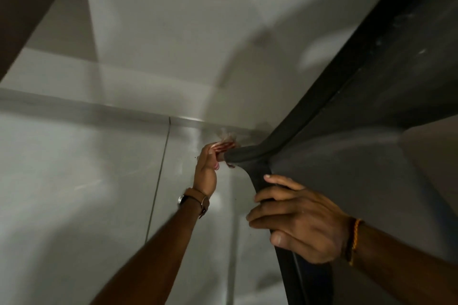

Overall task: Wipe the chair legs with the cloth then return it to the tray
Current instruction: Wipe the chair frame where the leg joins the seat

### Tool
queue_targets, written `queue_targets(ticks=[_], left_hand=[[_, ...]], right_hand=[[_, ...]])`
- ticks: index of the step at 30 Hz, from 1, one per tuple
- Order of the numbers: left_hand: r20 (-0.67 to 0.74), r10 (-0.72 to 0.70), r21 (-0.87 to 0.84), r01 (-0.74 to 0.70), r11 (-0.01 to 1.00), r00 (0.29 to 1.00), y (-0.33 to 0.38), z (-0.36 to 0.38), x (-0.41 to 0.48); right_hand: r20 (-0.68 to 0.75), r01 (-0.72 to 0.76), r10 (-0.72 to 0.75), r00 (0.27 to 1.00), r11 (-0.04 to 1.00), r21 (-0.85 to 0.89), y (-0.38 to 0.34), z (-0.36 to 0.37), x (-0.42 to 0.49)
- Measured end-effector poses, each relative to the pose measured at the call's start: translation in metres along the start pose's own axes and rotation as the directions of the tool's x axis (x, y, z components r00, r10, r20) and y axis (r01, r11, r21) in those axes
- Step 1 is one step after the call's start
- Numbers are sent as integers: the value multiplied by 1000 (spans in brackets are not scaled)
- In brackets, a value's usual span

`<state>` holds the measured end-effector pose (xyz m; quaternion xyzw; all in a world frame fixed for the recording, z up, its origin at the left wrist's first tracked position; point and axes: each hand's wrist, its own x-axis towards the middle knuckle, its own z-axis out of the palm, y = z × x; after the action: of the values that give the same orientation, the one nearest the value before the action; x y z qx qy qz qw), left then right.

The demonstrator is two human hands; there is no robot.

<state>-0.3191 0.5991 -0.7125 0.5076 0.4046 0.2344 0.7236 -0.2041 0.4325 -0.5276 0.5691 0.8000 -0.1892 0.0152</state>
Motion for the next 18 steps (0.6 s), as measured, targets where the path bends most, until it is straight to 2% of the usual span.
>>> queue_targets(ticks=[4,8,13,16,18], left_hand=[[31,101,-113,-97,989,994,13,7,-29],[-16,166,-83,-167,983,986,2,6,-18],[-52,-36,-49,33,998,998,-65,-11,39],[-115,-211,-63,205,977,971,-89,-16,80],[-96,-282,-87,274,958,955,-103,-19,96]], right_hand=[[11,-6,6,1000,1000,-4,0,-4,2],[-22,2,-2,1000,1000,-1,1,0,2],[-50,-11,12,999,1000,16,3,3,0],[-40,-21,22,999,999,24,4,3,0],[-36,-27,28,999,999,23,3,4,0]])
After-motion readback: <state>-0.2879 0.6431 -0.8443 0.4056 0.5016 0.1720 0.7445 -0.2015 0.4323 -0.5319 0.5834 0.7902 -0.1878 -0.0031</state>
